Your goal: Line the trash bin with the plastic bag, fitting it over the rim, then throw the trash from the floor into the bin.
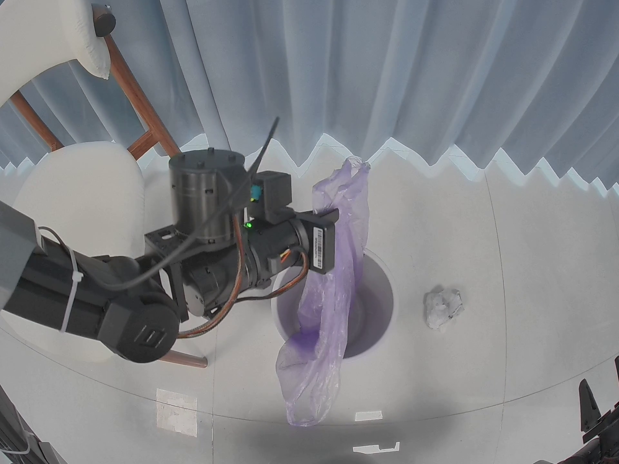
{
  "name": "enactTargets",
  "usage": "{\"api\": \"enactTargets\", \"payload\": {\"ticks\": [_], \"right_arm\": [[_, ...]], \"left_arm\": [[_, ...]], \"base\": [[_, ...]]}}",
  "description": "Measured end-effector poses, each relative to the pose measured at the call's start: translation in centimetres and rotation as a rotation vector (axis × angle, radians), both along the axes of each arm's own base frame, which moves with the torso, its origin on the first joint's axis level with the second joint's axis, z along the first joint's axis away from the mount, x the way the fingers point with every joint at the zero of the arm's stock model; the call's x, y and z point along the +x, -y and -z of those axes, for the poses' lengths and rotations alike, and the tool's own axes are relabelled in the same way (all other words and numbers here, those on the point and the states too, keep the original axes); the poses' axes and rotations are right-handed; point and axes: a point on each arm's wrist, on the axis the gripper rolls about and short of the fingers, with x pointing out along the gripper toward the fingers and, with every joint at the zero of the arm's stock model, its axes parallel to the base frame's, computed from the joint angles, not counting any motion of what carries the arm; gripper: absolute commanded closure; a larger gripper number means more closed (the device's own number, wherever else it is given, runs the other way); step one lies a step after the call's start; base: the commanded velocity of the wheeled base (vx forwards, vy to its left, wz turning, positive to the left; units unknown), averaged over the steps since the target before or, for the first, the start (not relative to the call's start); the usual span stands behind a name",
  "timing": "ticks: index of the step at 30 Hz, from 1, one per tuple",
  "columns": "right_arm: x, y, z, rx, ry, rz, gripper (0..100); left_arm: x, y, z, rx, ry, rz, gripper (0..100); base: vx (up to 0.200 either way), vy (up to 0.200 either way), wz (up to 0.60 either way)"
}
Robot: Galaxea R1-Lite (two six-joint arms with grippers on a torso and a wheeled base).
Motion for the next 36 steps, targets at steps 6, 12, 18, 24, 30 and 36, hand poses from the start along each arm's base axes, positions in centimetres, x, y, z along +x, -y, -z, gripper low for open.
{"api": "enactTargets", "payload": {"ticks": [6, 12, 18, 24, 30, 36], "right_arm": [[-0.1, 0.0, -1.9, 0.015, 0.094, -0.028, 0], [0.8, 0.3, -4.5, 0.087, 0.059, -0.208, 0], [3.4, -0.5, -6.6, 0.278, -0.144, -0.419, 0], [7.1, -2.9, -9.9, 0.476, -0.365, -0.507, 0], [12.0, -6.2, -12.1, 0.530, -0.529, -0.521, 0], [16.8, -9.7, -12.8, 0.538, -0.638, -0.514, 0]], "left_arm": [[-0.9, -0.5, 1.6, 0.095, 0.026, -0.005, 100], [-1.5, -1.1, 1.8, 0.194, 0.096, 0.010, 100], [-2.3, -1.1, 1.6, 0.302, 0.193, 0.030, 100], [-3.1, -0.8, 1.5, 0.428, 0.312, 0.042, 100], [-4.1, -0.5, 2.2, 0.573, 0.415, 0.080, 100], [-5.1, 0.1, 3.5, 0.651, 0.448, 0.123, 100]], "base": [[0.000, 0.000, 0.00], [0.000, 0.000, 0.00], [0.000, 0.000, 0.00], [0.000, 0.000, 0.00], [0.000, 0.000, 0.00], [0.000, 0.000, 0.00]]}}
